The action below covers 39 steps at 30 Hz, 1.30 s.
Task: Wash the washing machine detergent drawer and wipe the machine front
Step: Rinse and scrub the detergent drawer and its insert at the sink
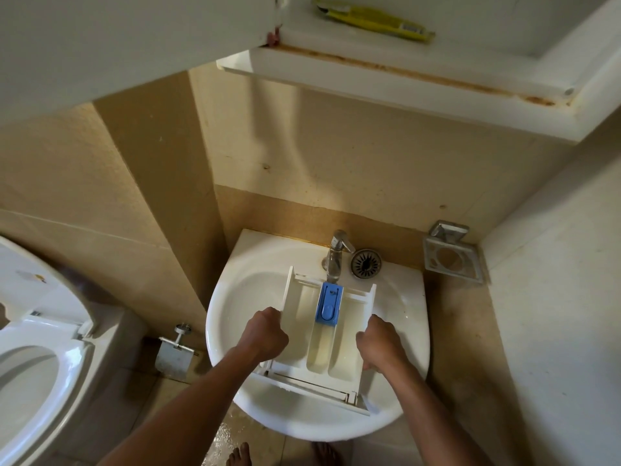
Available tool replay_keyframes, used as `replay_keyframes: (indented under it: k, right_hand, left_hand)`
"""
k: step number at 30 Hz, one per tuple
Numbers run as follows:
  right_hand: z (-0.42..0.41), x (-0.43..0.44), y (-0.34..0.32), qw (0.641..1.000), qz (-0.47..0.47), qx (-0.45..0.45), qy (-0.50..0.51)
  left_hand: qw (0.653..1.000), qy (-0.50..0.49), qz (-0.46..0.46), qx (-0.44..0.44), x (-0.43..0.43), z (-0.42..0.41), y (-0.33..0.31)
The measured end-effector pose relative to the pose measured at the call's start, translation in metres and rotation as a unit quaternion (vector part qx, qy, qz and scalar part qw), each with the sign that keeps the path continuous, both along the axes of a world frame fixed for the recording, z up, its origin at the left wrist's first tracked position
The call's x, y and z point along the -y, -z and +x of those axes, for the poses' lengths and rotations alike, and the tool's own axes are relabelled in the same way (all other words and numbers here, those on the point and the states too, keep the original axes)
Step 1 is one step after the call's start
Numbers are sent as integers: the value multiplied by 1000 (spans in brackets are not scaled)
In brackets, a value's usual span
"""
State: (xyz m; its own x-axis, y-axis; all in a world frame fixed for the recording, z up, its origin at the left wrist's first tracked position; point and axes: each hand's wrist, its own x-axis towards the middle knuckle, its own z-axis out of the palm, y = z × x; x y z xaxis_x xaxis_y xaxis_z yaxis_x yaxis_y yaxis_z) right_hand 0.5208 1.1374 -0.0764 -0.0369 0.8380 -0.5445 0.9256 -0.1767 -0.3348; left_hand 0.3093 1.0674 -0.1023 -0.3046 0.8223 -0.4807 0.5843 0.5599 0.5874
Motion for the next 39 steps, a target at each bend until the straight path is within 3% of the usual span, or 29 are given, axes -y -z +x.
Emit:
replay_keyframes:
  k: [16, 27, 34, 36, 39]
  right_hand:
    - [0, -2, -12, 999, -44, -1, -17]
    - [-1, -16, -49, 989, -139, -52, 8]
    - [-1, -24, -68, 990, -133, -38, -34]
    - [10, -25, -74, 982, -171, -81, -17]
    - [20, -18, -90, 963, -190, -166, 93]
  left_hand:
    - [999, 43, -31, 5, 3, 0, -9]
    - [975, 0, -116, 189, -3, -21, -44]
    - [920, -113, -155, 343, 5, -35, -63]
    - [910, -139, -144, 364, 8, -34, -70]
    - [907, -148, -145, 368, 11, -26, -81]
